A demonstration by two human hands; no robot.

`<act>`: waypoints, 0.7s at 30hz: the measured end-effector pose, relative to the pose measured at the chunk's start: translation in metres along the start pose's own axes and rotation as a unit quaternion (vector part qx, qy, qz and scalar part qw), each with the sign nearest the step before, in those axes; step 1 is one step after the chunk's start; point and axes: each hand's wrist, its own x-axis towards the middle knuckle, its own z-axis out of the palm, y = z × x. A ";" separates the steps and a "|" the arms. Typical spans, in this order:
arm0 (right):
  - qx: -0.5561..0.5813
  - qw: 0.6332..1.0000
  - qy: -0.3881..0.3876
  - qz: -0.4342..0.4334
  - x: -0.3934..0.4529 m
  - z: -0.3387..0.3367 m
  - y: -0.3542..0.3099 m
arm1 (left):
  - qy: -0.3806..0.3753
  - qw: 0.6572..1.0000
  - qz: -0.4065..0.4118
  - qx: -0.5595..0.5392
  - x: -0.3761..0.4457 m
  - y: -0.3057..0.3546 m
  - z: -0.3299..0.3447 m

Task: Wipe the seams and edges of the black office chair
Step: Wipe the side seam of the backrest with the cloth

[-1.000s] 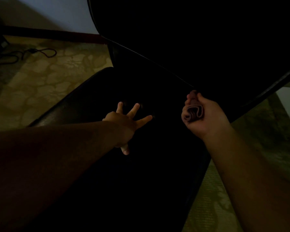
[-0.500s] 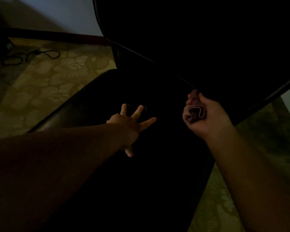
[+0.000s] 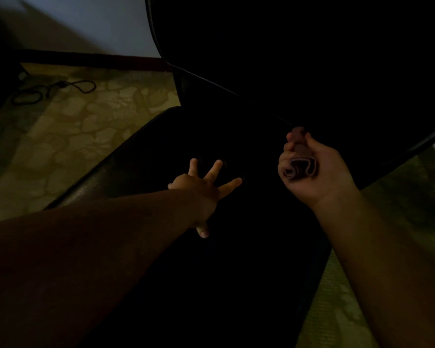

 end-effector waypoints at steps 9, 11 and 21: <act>-0.004 0.999 0.046 -0.007 0.004 0.002 0.003 | -0.004 1.000 0.002 0.002 0.001 0.000 0.000; 0.003 0.999 0.047 -0.006 0.004 0.001 0.003 | -0.004 1.000 0.001 0.003 0.002 0.000 0.001; -0.030 1.000 0.009 0.001 0.005 0.011 0.005 | 0.005 1.000 0.009 -0.015 -0.004 -0.001 -0.001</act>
